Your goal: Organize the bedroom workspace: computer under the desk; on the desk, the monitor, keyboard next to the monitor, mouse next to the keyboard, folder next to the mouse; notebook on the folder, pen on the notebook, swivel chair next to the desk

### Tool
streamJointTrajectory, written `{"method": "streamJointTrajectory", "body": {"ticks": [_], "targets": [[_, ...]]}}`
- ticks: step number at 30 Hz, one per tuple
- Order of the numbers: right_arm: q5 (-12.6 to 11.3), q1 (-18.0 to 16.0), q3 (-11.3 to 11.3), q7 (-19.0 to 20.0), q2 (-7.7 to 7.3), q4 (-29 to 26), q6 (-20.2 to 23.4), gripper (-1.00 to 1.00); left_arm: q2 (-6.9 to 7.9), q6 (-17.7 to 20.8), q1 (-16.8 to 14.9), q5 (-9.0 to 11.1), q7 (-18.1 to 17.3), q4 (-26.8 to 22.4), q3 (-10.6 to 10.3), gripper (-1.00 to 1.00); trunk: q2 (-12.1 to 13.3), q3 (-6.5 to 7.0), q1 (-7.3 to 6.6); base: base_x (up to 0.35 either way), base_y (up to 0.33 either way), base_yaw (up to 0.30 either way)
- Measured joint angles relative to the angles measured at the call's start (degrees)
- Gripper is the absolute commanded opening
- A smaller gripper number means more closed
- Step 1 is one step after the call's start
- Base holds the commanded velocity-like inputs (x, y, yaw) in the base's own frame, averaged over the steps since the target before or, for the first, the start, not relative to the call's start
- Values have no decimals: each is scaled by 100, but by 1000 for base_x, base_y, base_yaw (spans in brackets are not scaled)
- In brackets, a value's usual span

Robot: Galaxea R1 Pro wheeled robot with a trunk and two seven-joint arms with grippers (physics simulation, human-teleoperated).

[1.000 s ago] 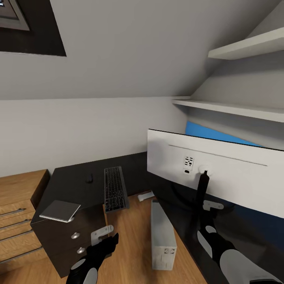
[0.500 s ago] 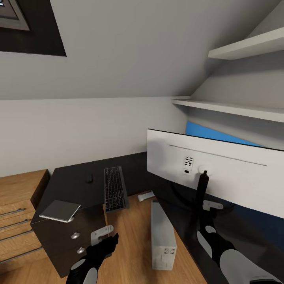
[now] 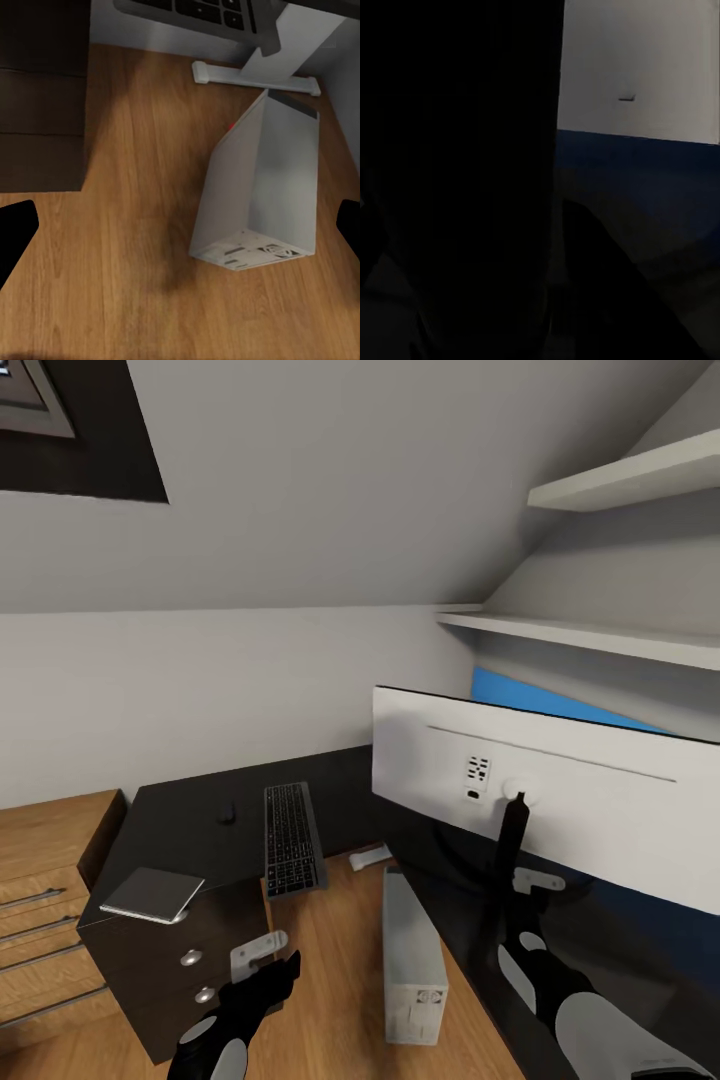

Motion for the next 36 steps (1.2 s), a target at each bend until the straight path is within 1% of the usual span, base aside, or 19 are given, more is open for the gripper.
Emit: {"method": "streamJointTrajectory", "body": {"ticks": [1,14,15,16,17,19,20,21,23,24,25,26,28,29,30,31,34,35,36], "targets": [[-66,-2,39,-9,-3,13,-22,-100,0,0,0,0,0,0,0,100,0,3,0,0,0,0],[-29,-3,20,-7,6,-5,-4,-100,0,0,-1,-9,0,0,-4,100,0,31,2,-97,0,0],[30,-1,-6,4,7,-11,13,-100,0,-1,-3,-8,0,1,-4,100,0,31,2,-212,0,0],[-82,-2,83,-12,0,16,-27,-100,0,-1,-2,-9,0,0,-3,100,1,31,2,-236,0,0],[10,-3,-23,5,9,-7,18,-100,0,-1,-1,-8,0,1,-4,100,0,32,2,-254,0,0],[-48,-2,27,-5,6,-3,-8,-100,0,0,1,-9,0,0,-4,100,0,31,3,-271,0,0],[47,-3,-23,5,11,-12,17,-100,0,-1,1,-8,0,1,-4,100,0,32,3,-280,0,0],[-51,-1,74,-9,5,9,-22,-100,0,0,1,-9,0,0,-3,100,1,31,3,-282,0,0],[18,-1,-1,6,10,-9,1,-100,0,2,-1,-9,0,0,-4,100,0,31,3,-286,0,0],[-64,-2,58,-5,6,7,-26,-100,0,2,1,-9,0,0,-3,100,1,31,3,-288,0,0],[45,-3,-29,12,12,-12,14,-100,0,2,0,-8,0,1,-4,100,0,32,3,-289,0,0],[-44,0,63,-2,6,7,-24,-100,0,3,2,-9,0,-1,-3,100,0,31,3,-289,0,0],[27,-1,-4,12,11,-8,5,-100,0,5,1,-9,0,0,-4,100,0,31,3,-290,-22,0],[-58,-2,65,0,6,5,-22,-100,0,6,2,-9,0,0,-3,100,0,31,3,-290,-78,0],[57,-3,-20,16,12,-13,17,-100,0,4,1,-9,0,1,-5,100,0,32,3,-289,-119,0],[-30,0,75,1,6,6,-20,-100,0,5,1,-9,0,0,-3,100,0,31,3,-284,-158,0],[-60,-1,51,1,6,-2,-20,-100,1,6,2,-9,-1,0,-4,100,0,31,3,-276,-195,5],[38,-4,-20,13,11,-14,1,-100,1,4,3,-9,-1,2,-4,100,0,32,3,-269,-223,52],[-24,-1,49,10,8,-1,-20,-100,1,5,0,-9,-1,0,-4,100,0,31,3,-267,-229,93]]}}
